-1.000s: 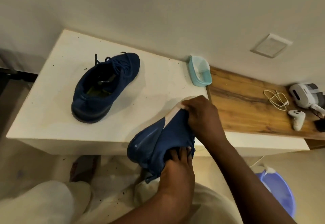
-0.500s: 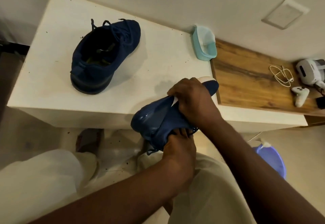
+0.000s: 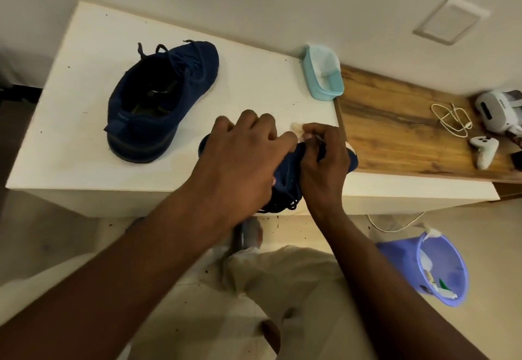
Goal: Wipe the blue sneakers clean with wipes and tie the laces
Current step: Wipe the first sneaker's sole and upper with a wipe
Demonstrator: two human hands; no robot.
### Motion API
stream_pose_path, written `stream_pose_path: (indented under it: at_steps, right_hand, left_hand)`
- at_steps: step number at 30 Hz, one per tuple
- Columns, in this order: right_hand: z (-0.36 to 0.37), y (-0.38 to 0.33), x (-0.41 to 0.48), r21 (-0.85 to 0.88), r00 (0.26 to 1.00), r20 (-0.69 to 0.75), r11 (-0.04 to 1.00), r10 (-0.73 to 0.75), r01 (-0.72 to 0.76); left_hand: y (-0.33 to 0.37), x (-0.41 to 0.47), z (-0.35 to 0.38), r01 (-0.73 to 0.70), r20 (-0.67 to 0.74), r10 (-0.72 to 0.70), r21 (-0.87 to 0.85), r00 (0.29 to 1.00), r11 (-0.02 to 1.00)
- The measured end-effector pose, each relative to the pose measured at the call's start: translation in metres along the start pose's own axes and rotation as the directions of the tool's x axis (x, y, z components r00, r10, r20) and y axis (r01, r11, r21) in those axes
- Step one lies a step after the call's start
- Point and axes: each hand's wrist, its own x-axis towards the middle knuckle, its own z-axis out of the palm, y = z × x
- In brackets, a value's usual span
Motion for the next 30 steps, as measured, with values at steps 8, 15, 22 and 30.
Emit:
stream_pose_path:
  at_steps: [8, 15, 22, 30]
  right_hand:
    - [0.012, -0.016, 0.031, -0.012, 0.993, 0.101, 0.998, 0.065, -0.064]
    - [-0.026, 0.002, 0.057, -0.586, 0.871, 0.491, 0.733, -0.018, 0.345]
    - [-0.013, -0.023, 0.054, -0.577, 0.897, 0.430, 0.795, 0.102, 0.187]
    - [-0.013, -0.022, 0.071, -0.595, 0.777, 0.629, 0.662, 0.031, 0.456]
  left_hand:
    - [-0.028, 0.017, 0.027, 0.042, -0.143, -0.081, -0.259, 0.986, 0.965]
    - [-0.021, 0.014, 0.032, 0.099, -0.061, -0.111, -0.181, 0.992, 0.979]
    - [-0.020, 0.019, 0.039, 0.136, -0.013, -0.140, -0.151, 0.990, 0.979]
    - [-0.010, 0.014, 0.042, 0.159, 0.020, -0.158, -0.169, 0.987, 0.973]
